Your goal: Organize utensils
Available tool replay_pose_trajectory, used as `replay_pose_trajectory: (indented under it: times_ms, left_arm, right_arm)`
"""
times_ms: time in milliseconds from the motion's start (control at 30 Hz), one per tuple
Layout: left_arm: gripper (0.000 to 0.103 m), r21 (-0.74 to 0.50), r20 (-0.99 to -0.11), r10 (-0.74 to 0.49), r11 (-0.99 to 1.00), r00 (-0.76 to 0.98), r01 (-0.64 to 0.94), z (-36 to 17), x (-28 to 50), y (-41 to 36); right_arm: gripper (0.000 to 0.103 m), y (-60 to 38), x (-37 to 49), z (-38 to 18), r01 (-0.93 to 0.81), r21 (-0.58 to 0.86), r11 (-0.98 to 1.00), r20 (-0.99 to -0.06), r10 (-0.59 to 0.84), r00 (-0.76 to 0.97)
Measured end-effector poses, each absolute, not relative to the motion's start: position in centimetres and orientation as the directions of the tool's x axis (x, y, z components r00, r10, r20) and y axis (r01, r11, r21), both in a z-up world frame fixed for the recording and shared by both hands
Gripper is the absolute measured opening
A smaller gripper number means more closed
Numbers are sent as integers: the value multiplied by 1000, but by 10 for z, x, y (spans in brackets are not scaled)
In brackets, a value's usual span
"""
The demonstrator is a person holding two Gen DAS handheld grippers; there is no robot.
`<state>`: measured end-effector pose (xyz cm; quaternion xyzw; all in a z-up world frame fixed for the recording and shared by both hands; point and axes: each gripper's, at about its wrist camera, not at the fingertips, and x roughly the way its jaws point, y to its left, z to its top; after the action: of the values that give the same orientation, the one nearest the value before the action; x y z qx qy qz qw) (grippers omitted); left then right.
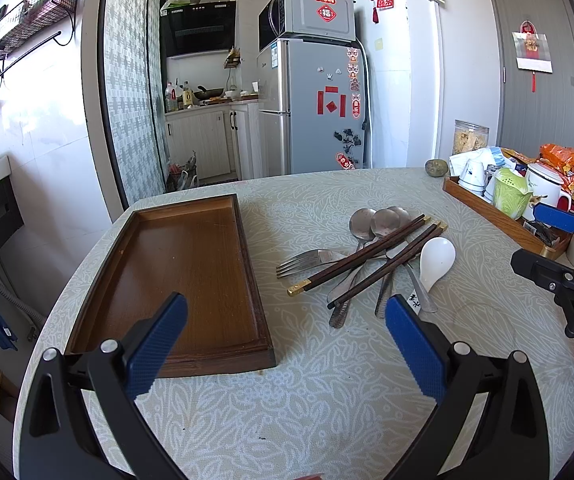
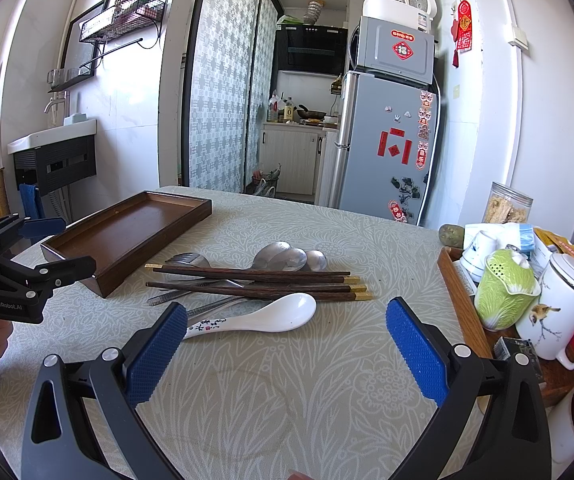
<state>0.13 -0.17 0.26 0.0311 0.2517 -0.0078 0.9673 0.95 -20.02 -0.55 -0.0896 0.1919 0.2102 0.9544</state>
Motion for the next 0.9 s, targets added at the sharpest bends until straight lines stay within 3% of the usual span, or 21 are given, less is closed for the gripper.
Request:
replay_pose_trajectory:
  times_ms: [900]
  left_arm:
    - [100, 79, -484, 15, 997, 875, 27, 4, 3, -10]
  right_arm:
    - [100, -196, 12, -6, -452, -97, 887, -416, 376, 828]
